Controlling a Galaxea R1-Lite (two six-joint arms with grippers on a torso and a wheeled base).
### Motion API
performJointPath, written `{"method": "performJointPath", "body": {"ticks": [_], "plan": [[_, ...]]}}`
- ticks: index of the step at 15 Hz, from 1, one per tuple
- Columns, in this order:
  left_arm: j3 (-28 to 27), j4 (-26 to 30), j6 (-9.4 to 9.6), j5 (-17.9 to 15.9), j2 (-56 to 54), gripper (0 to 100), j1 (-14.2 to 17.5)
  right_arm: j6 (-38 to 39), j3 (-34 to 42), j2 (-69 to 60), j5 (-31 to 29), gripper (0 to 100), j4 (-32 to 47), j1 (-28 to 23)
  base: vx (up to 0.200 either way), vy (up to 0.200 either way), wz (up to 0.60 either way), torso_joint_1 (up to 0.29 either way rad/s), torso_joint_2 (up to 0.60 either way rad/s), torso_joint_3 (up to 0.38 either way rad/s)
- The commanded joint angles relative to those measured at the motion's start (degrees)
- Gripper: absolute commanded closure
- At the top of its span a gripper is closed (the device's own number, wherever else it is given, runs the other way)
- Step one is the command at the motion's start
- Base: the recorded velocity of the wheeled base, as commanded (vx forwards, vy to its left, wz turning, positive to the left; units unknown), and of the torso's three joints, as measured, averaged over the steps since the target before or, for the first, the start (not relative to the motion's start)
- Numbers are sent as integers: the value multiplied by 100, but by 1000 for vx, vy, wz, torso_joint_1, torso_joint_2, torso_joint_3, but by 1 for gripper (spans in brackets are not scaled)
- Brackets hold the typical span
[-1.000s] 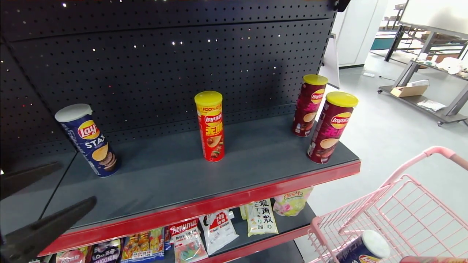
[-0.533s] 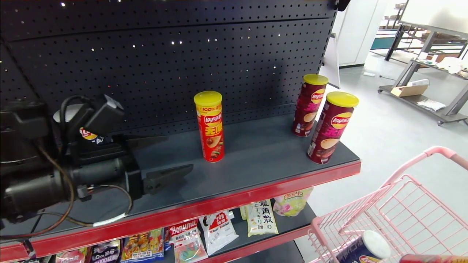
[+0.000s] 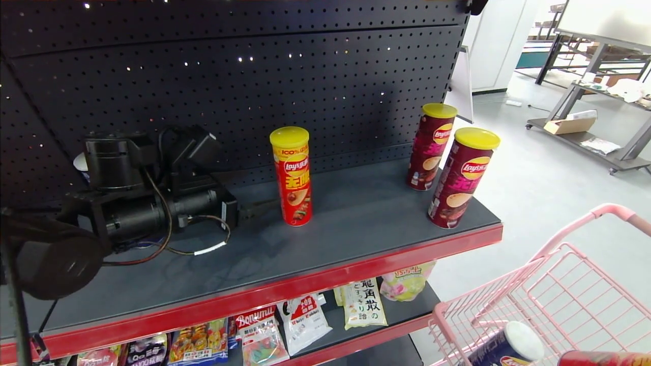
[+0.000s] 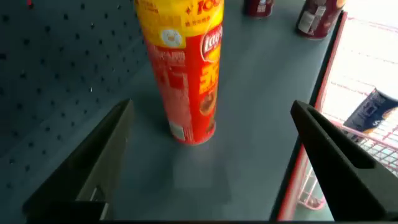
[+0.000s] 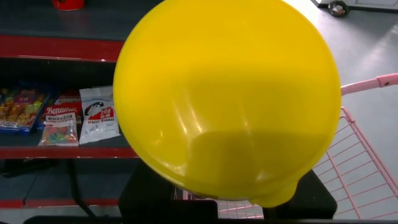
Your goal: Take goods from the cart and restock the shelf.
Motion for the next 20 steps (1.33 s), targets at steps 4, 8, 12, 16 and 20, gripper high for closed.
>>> {"method": "performJointPath", "body": {"ticks": [4, 8, 12, 16, 20], "plan": [[-313, -162, 37, -704, 416, 0, 60, -1, -10, 15, -5, 100, 8, 3, 0, 0, 0, 0, 0, 0], [-831, -602, 11, -669, 908, 0, 69, -1, 8, 7, -14, 100, 8, 3, 0, 0, 0, 0, 0, 0], [-1130, -778, 19, -616, 1278, 0, 60, -1, 26, 7, -23, 100, 8, 3, 0, 0, 0, 0, 0, 0], [-1675, -813, 28, -511, 1638, 0, 60, -1, 43, 15, -40, 100, 17, 3, 0, 0, 0, 0, 0, 0], [-1868, -804, 2, -458, 1779, 0, 16, -1, 52, 15, -40, 100, 17, 3, 0, 0, 0, 0, 0, 0]]}}
